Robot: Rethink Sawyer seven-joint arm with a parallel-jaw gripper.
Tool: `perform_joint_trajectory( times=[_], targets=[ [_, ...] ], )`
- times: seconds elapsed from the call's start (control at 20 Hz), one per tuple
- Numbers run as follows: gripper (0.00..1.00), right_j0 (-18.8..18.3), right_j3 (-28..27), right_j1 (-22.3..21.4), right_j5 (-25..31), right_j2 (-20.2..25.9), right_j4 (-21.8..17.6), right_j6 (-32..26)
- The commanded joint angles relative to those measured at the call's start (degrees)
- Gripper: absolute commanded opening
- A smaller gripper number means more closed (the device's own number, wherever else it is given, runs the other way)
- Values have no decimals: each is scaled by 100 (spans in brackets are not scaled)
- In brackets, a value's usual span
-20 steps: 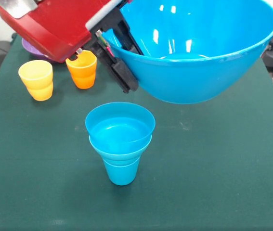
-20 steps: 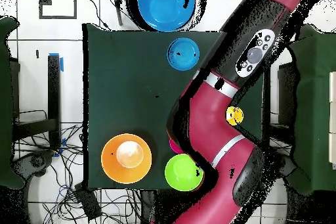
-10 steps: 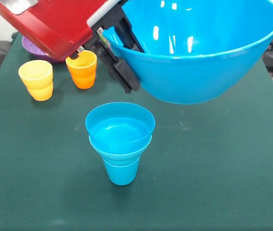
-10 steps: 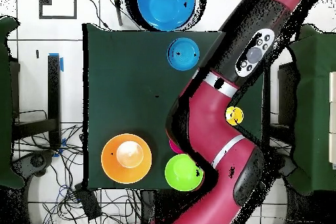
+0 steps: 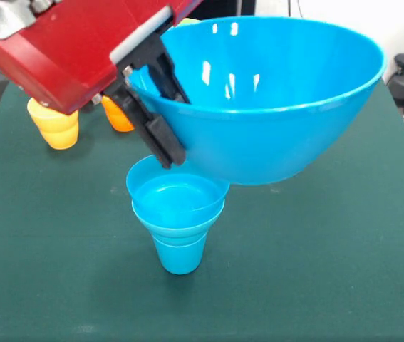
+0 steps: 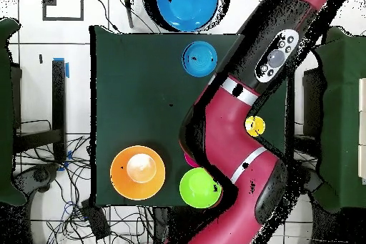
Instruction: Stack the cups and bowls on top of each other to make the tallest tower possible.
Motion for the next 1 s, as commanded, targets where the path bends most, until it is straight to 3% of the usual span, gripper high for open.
perform_joint_trajectory(
  times=[0.05, 1.0],
  targets=[
    [0, -41, -880, 30, -286, -48, -778, -1931],
    [0, -84, -719, -41, -83, -53, -1726, -2413]
  ],
)
